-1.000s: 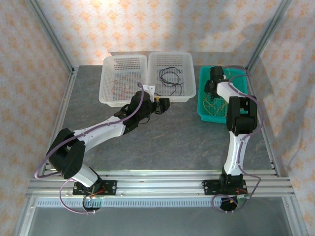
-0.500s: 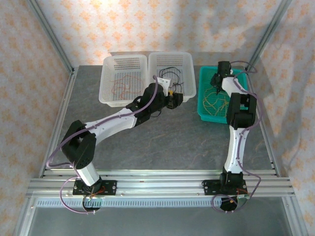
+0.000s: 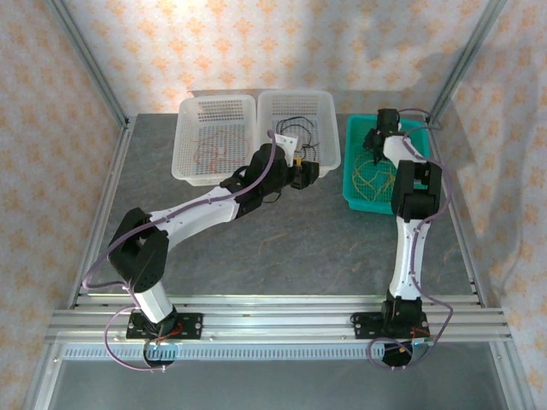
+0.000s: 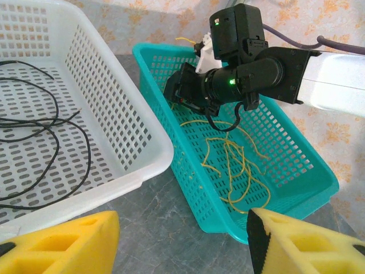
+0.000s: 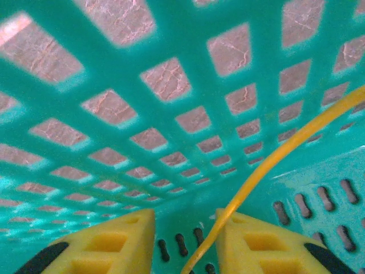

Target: Untangle the cables

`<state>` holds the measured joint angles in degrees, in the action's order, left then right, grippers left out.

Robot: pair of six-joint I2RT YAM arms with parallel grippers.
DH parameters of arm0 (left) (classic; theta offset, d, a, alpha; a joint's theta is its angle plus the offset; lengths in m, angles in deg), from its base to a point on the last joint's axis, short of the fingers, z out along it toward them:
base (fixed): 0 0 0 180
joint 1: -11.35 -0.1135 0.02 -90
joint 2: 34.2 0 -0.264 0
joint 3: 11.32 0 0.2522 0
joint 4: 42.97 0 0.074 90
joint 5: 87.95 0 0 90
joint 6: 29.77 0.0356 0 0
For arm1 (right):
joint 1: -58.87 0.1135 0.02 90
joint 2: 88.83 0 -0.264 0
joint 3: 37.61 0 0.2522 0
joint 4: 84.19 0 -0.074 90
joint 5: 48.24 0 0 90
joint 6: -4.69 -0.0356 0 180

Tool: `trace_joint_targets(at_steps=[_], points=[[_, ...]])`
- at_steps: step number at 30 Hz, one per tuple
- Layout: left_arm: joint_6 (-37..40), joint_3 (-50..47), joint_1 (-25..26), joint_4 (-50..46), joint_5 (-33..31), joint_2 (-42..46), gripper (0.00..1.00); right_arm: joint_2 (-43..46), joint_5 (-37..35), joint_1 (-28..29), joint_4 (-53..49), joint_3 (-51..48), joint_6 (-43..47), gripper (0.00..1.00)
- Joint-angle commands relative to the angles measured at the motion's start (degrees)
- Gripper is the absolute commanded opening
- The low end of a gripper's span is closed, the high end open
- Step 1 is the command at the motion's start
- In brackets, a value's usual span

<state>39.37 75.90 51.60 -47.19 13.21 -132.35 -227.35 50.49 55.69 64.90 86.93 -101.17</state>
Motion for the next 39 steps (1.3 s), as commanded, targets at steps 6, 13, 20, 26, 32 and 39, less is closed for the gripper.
trace_joint_targets(at_steps=[6,13,20,26,32,39], points=[[1.09,0.09,0.18,-0.76,0.0,0.04,0.62,-1.56,0.22,-0.25,0.2,1.05,-0.92,0.15],[0.87,-2.3,0.22,-0.49,-0.83,2.6,0.62,3.39,-0.42,-0.25,0.59,1.64,-1.63,0.03],[0.76,-5.88,0.19,0.02,-2.53,6.76,0.62,12.84,-1.14,-0.25,2.37,-3.87,-2.85,0.0],[0.65,-8.03,0.19,0.43,-2.77,8.02,0.62,21.68,-1.73,-0.22,5.31,-15.38,-4.33,0.0],[0.23,-8.79,0.18,1.09,-1.95,7.86,0.62,27.29,-3.08,-0.16,5.47,-25.32,-4.08,0.0],[0.04,-9.49,0.17,1.46,-2.08,8.39,0.62,28.06,-3.37,-0.16,5.19,-31.62,-0.94,0.03]])
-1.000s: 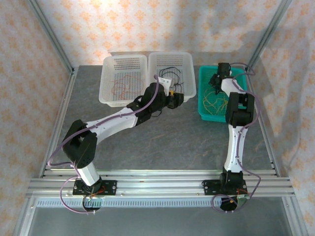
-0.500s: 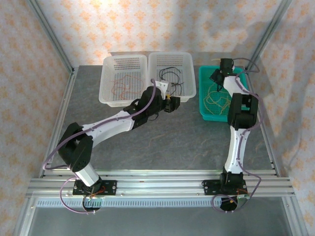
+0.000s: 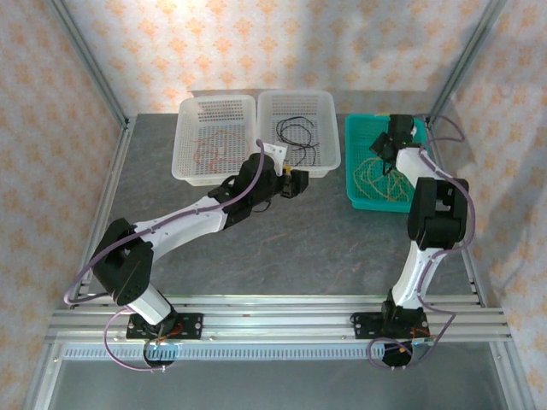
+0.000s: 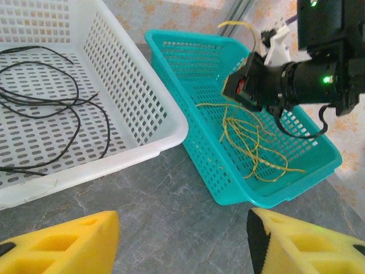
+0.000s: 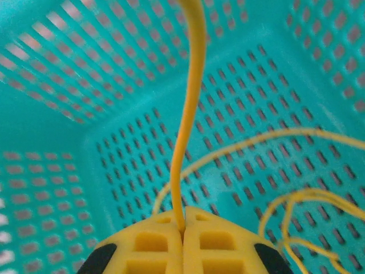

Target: Untangle the cables

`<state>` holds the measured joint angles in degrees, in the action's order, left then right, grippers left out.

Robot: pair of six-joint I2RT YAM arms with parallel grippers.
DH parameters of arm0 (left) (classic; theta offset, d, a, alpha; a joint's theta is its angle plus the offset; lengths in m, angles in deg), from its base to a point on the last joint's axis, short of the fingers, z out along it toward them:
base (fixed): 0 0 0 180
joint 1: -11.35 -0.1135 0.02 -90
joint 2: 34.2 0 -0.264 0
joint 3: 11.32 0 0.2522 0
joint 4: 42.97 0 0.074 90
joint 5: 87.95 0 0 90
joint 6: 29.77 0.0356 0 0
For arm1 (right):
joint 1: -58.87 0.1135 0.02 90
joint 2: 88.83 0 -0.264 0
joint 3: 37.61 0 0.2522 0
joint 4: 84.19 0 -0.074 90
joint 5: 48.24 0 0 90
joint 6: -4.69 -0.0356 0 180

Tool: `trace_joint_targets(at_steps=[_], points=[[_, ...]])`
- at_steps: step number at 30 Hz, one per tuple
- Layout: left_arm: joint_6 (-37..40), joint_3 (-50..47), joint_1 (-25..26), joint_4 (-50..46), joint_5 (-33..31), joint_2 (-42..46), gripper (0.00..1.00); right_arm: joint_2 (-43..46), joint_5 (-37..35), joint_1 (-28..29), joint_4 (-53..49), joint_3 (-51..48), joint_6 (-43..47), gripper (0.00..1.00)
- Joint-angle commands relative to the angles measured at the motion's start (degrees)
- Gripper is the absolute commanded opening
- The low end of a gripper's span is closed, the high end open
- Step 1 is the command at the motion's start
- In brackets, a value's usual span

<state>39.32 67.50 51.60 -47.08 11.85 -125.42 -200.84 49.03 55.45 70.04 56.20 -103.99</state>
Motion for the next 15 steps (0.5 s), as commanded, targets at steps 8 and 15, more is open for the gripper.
trace_joint_targets(at_steps=[8,15], points=[[-1.08,-3.16,0.19,2.07,-2.2,2.94,0.62,-0.21,-1.26,0.08,-1.1,0.81,2.58,0.33],[-1.86,-9.08,0.11,3.01,-11.19,10.2,0.63,8.4,-2.72,0.08,0.7,-1.83,2.5,0.53]])
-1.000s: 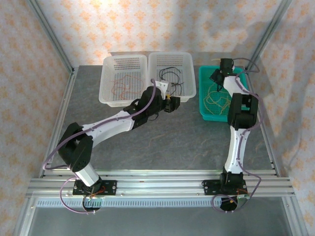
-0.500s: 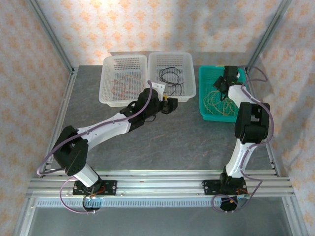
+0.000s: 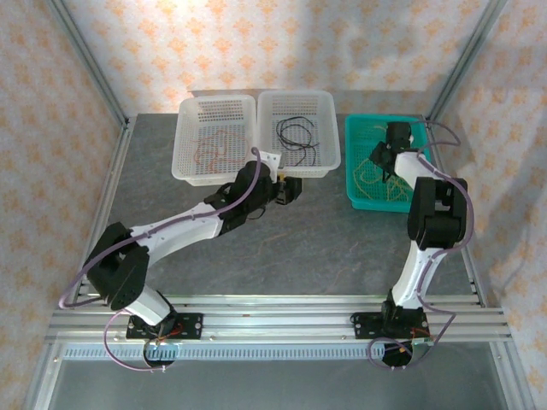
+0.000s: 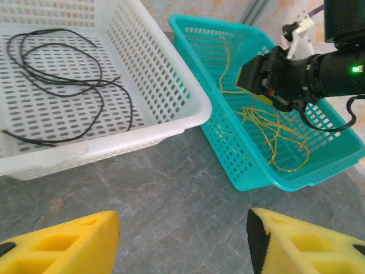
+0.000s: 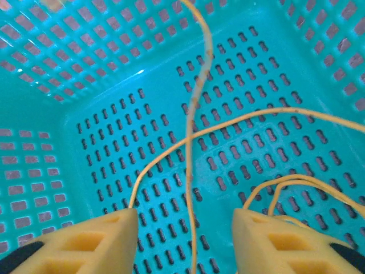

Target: Untangle the cables

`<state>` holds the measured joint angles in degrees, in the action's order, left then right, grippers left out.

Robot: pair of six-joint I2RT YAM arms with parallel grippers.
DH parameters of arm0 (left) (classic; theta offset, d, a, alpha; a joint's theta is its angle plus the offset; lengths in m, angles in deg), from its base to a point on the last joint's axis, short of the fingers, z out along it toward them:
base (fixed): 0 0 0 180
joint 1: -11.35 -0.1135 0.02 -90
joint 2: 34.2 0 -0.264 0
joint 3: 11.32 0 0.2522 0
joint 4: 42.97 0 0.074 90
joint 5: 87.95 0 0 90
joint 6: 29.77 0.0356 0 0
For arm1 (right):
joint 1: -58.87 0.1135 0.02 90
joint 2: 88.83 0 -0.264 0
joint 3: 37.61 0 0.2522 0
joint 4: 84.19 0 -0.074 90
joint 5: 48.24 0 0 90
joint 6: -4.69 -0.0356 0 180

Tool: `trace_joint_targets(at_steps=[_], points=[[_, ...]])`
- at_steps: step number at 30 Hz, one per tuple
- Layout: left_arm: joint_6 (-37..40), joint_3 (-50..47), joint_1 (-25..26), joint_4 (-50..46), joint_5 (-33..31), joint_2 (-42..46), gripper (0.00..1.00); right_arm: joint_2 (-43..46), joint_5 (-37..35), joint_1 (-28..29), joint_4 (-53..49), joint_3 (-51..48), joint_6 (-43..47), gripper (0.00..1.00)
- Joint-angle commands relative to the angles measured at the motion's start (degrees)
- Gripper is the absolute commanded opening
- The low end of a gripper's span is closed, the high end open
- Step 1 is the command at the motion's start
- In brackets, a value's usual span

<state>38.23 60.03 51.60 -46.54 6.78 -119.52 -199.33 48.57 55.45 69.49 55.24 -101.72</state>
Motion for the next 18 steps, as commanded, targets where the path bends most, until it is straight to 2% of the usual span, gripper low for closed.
trace_joint_targets(at_steps=[1,4,9,11,17,18], points=[[-0.85,-2.86,0.03,2.54,-8.03,5.93,0.65,9.25,-2.24,0.16,2.45,-2.45,0.17,0.58],[-1.28,-7.01,-0.72,2.55,-13.5,10.94,0.76,16.89,-3.18,0.28,5.26,-8.11,-1.0,0.67],[-1.2,-16.77,-2.29,4.54,-22.52,20.61,0.93,31.05,-3.68,1.75,11.82,-22.39,-2.09,0.68],[-2.0,-21.13,-3.72,5.47,-26.53,25.06,0.99,38.18,-5.16,2.98,15.88,-30.49,-2.1,0.72],[-2.49,-36.33,-12.7,14.02,-33.02,36.71,0.99,56.3,-10.67,3.49,28.57,-51.87,-3.4,0.96],[-2.43,-37.57,-14.07,14.36,-34.65,37.73,0.99,58.38,-11.75,3.51,30.82,-54.45,-3.33,0.96]])
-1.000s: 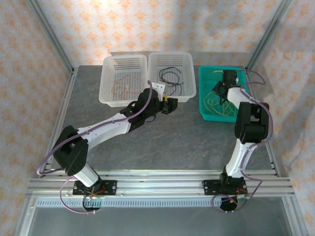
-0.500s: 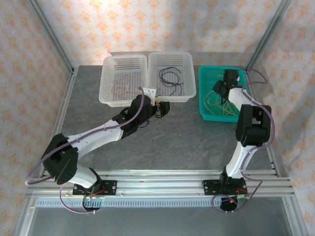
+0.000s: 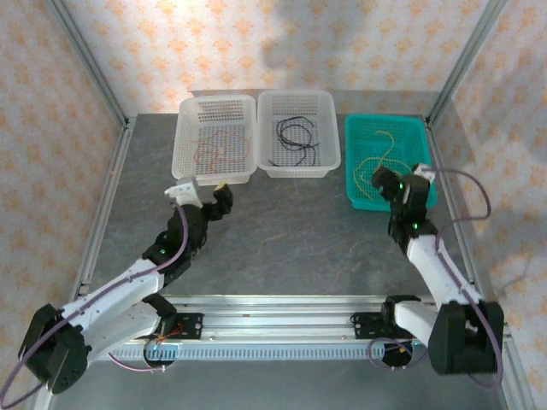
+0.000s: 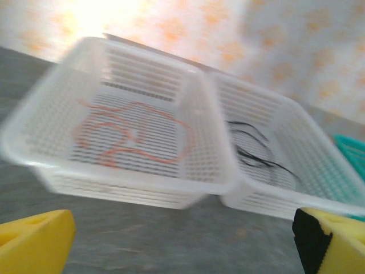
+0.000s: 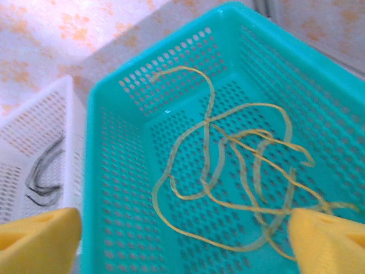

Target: Untangle the cables

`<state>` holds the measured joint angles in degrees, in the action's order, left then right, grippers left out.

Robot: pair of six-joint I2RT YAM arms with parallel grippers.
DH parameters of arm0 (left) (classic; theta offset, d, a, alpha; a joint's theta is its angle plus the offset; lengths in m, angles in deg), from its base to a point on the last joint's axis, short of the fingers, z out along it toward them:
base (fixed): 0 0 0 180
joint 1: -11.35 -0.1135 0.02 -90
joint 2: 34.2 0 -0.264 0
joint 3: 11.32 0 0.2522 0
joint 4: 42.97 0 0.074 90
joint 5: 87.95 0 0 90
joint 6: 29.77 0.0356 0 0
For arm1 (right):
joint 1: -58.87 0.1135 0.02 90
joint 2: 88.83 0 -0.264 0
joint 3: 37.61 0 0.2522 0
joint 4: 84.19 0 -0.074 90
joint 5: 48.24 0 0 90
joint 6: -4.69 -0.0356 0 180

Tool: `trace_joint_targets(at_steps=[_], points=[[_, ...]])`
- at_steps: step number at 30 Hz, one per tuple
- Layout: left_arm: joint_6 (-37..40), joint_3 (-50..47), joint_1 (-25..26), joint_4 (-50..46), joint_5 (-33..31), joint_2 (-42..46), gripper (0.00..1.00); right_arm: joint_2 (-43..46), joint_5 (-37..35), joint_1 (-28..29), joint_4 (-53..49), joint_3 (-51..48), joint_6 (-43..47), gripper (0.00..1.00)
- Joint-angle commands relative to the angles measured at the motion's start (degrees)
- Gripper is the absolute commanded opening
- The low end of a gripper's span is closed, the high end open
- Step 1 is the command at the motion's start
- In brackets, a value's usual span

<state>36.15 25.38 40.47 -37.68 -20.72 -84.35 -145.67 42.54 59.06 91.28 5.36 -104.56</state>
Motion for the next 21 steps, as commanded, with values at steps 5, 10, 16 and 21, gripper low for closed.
trace_joint_targets(at_steps=[5,10,16,21], points=[[5.06,-5.98,-7.96,9.06,-8.21,4.38,0.99,12.08,-11.45,-0.1,3.2,-10.45,-8.19,0.94],[5.54,-5.01,-9.65,8.42,-6.71,3.28,0.99,21.62,-10.43,-0.17,-6.2,-15.0,-17.11,0.98],[5.79,-4.49,-10.18,8.91,-3.9,1.12,0.99,11.24,-0.69,-3.72,2.48,-15.91,-15.49,0.98],[5.72,-4.65,-10.4,8.68,-2.63,1.23,0.99,-4.79,6.54,-4.79,15.81,-10.55,-13.14,0.98]])
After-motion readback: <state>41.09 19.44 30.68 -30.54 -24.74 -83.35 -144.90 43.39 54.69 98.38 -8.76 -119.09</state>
